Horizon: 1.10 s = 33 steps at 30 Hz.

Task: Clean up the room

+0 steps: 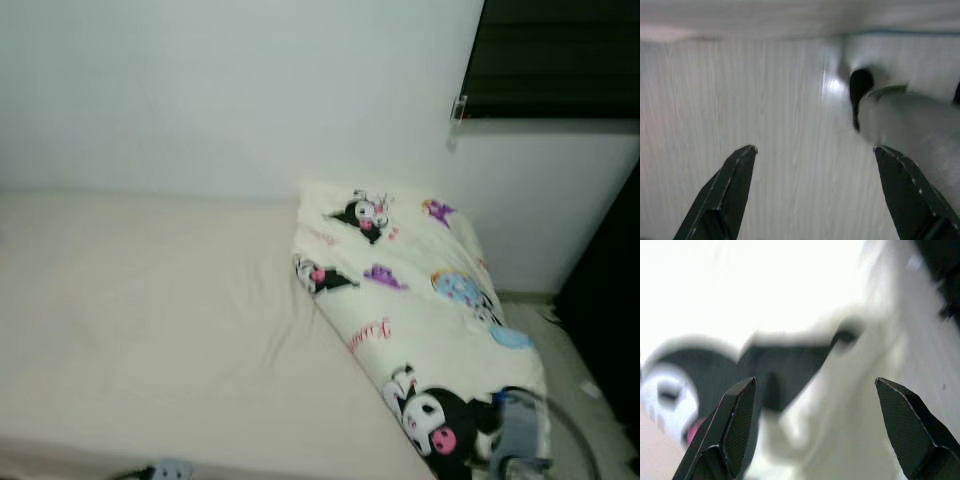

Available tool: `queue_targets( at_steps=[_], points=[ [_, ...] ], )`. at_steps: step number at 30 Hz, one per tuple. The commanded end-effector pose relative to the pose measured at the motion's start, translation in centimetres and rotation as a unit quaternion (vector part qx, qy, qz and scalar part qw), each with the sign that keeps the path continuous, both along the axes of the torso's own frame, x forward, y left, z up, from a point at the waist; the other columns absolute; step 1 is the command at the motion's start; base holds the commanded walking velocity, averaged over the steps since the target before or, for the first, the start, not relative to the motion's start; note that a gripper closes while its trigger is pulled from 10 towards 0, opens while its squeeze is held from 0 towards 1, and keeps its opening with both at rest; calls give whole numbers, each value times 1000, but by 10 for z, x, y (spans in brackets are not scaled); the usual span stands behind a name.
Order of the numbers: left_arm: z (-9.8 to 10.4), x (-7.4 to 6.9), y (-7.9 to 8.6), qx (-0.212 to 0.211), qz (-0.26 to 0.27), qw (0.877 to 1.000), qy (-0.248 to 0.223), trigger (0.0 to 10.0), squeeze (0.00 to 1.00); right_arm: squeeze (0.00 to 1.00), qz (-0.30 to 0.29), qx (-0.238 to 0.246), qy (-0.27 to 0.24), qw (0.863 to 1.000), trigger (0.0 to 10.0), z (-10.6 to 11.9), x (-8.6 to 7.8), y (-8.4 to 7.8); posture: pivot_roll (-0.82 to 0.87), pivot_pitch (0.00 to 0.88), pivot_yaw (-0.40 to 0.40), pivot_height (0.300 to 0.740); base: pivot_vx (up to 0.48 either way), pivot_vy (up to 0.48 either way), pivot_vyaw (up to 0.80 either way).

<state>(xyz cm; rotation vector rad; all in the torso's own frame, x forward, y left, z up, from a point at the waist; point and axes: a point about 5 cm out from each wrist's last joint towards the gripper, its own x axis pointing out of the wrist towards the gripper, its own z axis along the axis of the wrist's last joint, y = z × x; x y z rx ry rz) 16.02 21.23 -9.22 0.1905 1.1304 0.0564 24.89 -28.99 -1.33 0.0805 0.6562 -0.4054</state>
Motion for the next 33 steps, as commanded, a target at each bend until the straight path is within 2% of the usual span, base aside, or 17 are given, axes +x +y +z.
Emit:
queue_targets(
  at_steps=[1,3,12,17,18,19,21,25,29,31,33],
  points=[
    [1,1,5,9,-8,1000,0,10000,0,0,-2,19,-18,1000,10000,1,5,7,-9,0,25,703,0,0,0],
    [1,1,5,8,-8,1000,0,10000,0,0,9,18,-47,999,10000,12,17,7,-9,0,23,688,0,0,0],
    [1,0,5,12,-4,1000,-5,10000,0,0,-7,39,-99,994,10000,28,30,1,-12,0,21,638,0,0,0],
    [11,14,20,34,69,995,-61,10000,0,0,-24,45,-125,991,10000,35,29,-12,-11,0,20,613,0,0,0],
    [11,14,20,34,69,995,-61,10000,0,0,-24,45,-125,991,10000,35,29,-12,-11,0,20,613,0,0,0],
    [17,22,26,41,86,992,-80,10000,0,0,-37,43,-133,989,10000,38,26,-21,-10,0,24,603,0,0,0],
    [19,25,29,45,91,991,-86,10000,0,0,-43,43,-136,989,10000,39,24,-25,-10,0,24,598,0,0,0],
    [28,36,41,68,107,986,-107,10000,0,0,-78,35,-157,984,10000,48,16,-48,-6,0,35,578,0,0,0],
    [32,38,48,81,118,983,-116,10000,0,0,-92,28,-173,980,10000,55,13,-60,-5,0,40,568,0,0,0],
    [37,39,59,102,140,977,-124,10000,0,0,-104,18,-203,973,10000,67,12,-72,1,0,50,558,0,0,0],
    [38,38,63,110,146,975,-124,10000,0,0,-108,13,-217,970,10000,73,12,-77,2,0,51,553,0,0,0]
  ],
)
